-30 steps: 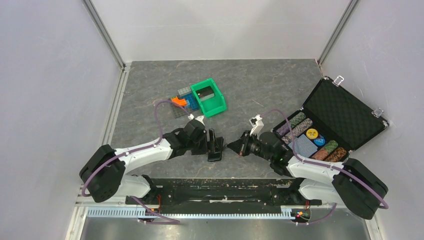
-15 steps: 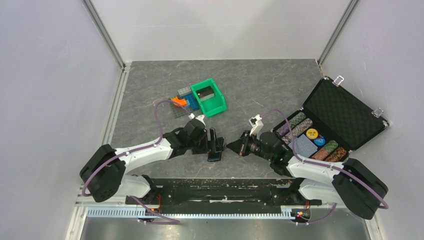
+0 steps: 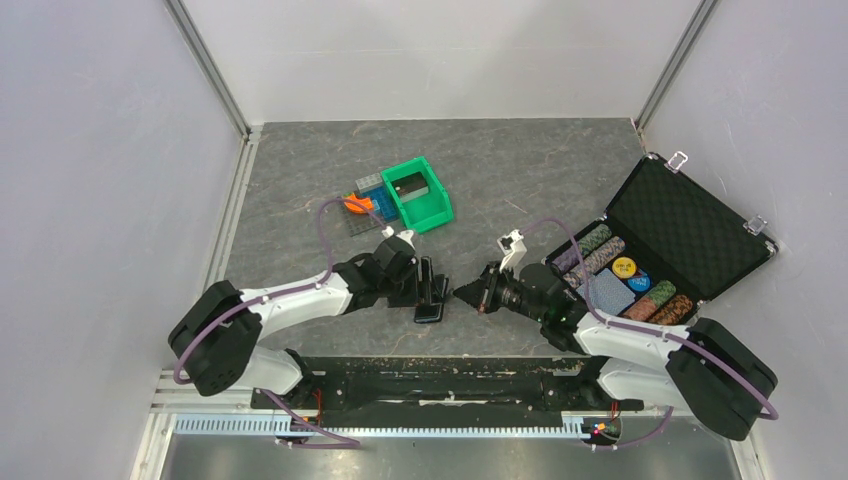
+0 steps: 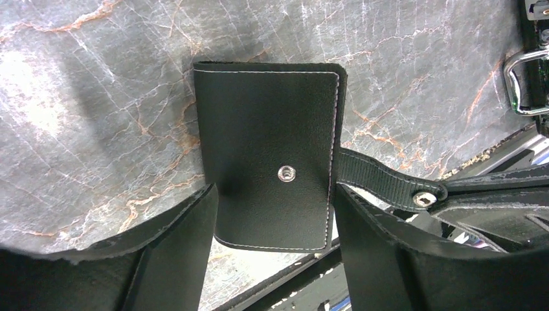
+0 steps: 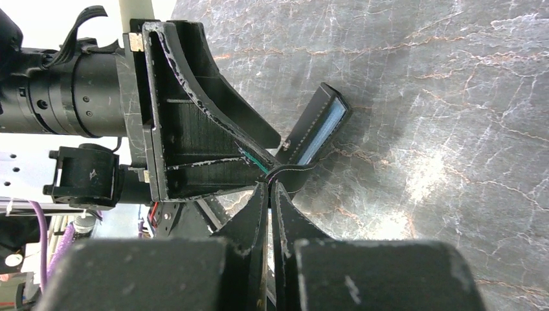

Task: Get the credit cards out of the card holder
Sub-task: Open the card holder at the center of the board.

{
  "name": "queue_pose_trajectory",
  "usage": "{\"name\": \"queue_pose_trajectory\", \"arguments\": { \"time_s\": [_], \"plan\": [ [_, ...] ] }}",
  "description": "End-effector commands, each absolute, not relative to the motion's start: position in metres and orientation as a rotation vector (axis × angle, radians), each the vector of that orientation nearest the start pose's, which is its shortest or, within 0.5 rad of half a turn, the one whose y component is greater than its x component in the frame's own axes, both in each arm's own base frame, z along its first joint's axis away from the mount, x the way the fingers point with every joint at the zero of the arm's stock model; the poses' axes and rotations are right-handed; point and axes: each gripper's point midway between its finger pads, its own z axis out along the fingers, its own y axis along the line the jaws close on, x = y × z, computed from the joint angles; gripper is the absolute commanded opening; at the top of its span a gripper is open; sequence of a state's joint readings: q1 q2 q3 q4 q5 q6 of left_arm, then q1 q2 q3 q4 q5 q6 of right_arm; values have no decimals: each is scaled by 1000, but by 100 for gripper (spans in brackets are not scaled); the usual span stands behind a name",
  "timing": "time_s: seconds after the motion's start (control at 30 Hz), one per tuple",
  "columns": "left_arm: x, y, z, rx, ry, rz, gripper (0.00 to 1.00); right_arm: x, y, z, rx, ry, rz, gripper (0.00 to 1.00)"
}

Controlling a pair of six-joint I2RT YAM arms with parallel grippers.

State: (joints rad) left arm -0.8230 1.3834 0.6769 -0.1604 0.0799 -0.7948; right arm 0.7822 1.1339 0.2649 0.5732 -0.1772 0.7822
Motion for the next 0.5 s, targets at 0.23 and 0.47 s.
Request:
{"name": "queue_pose_trajectory", "arguments": {
  "time_s": [0.23, 0.47],
  "plan": [
    [206, -257, 66, 98, 2546, -632, 63, 211, 251, 86, -238, 2070, 939, 0],
    [205, -237, 61, 74, 2575, -505, 62, 214, 243, 70, -256, 2125, 915, 0]
  ]
}}
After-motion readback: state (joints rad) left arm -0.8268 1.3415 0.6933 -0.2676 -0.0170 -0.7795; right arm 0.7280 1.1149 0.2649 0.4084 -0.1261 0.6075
